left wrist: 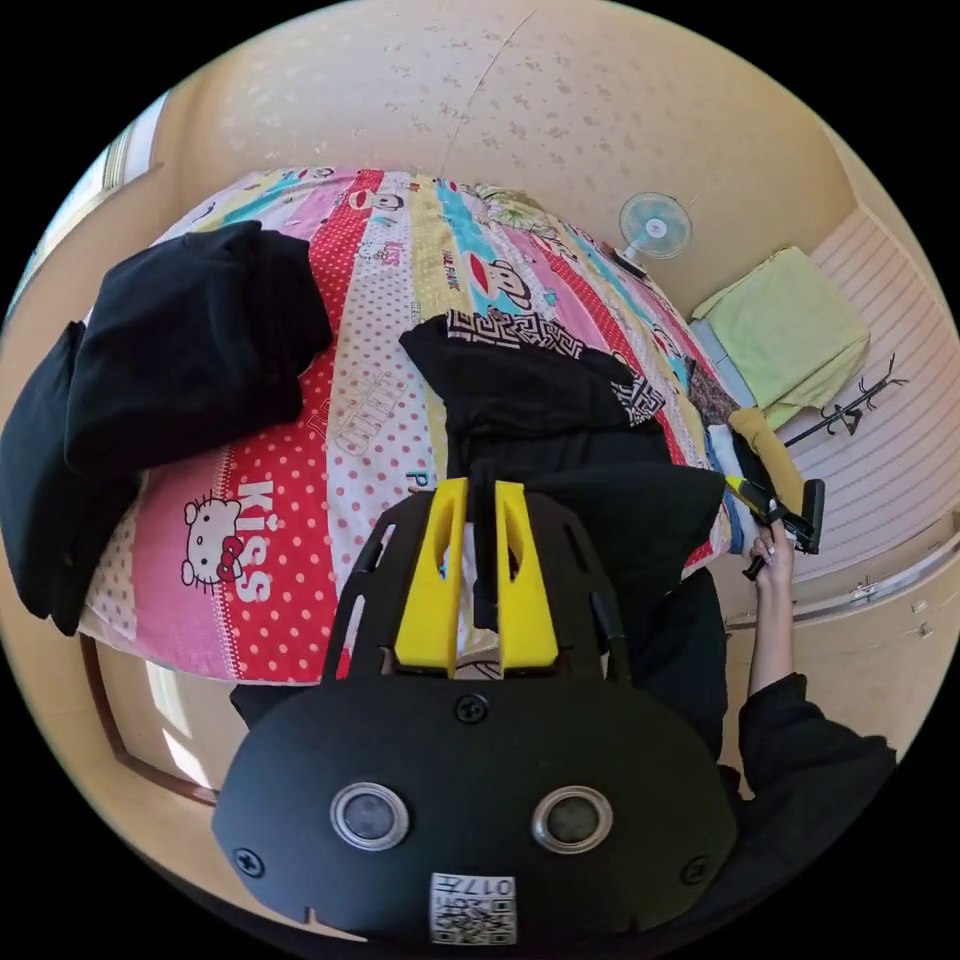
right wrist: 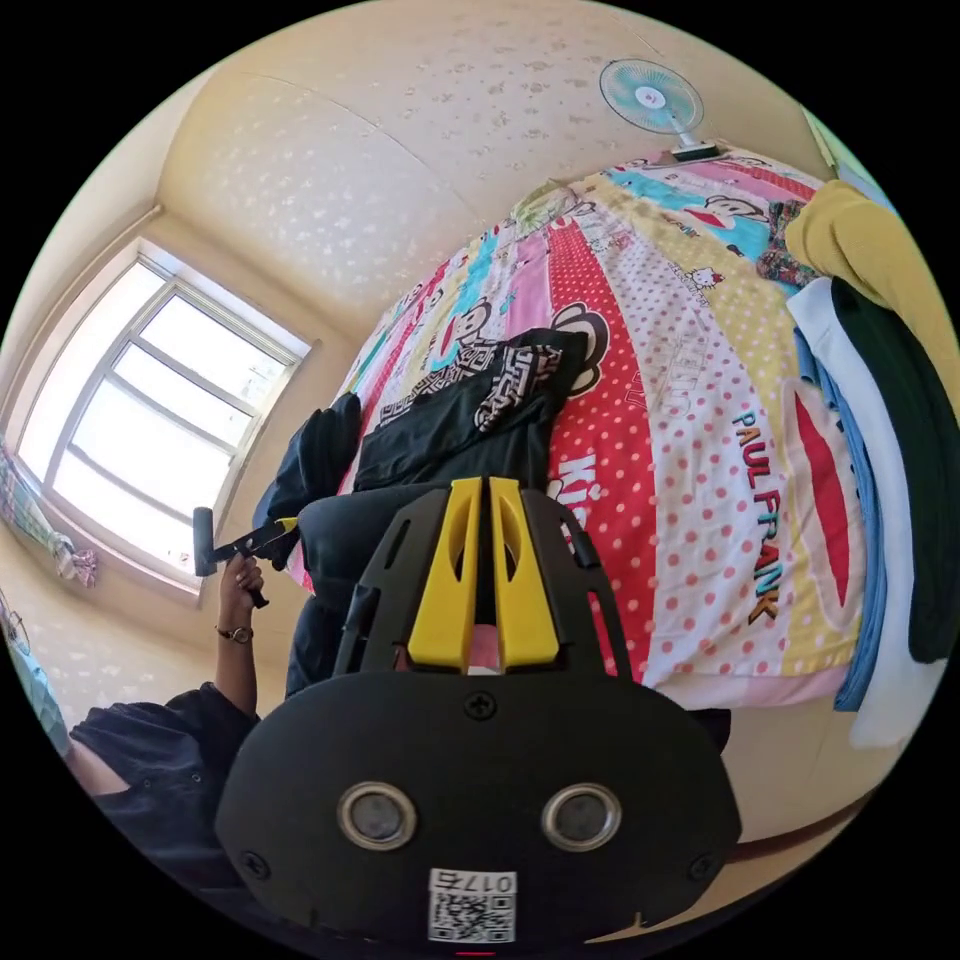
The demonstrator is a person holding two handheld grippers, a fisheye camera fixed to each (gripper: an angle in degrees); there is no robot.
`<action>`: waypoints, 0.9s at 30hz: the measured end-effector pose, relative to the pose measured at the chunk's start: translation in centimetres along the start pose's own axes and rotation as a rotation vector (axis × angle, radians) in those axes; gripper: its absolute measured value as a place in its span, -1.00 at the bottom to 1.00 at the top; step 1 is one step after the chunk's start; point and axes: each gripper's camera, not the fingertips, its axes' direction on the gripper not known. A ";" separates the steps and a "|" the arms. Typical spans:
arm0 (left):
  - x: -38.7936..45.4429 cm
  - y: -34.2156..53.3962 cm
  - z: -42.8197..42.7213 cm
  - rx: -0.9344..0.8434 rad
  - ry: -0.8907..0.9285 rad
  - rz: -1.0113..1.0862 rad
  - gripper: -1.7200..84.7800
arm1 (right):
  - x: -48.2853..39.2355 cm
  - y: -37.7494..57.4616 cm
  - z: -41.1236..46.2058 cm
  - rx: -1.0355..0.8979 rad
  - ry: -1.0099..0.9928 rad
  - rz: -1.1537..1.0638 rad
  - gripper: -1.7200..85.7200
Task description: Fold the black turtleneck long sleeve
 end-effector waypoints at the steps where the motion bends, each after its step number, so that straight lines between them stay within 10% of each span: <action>1: -0.6 -0.3 0.1 -0.011 0.012 -0.017 -0.71 | 0.2 -0.3 0.1 -0.006 0.001 0.011 -0.86; 11: -5.5 8.6 2.9 -0.101 0.167 -0.106 -0.63 | 3.4 6.9 1.5 -0.053 -0.163 0.106 -0.77; 16: -6.6 10.0 1.6 -0.097 0.172 -0.110 -0.90 | 2.9 9.4 2.1 -0.061 -0.296 0.118 -0.90; 27: -8.5 16.0 -19.8 0.294 0.638 0.108 -0.97 | -3.3 13.0 -16.5 0.287 -0.671 -0.098 -0.93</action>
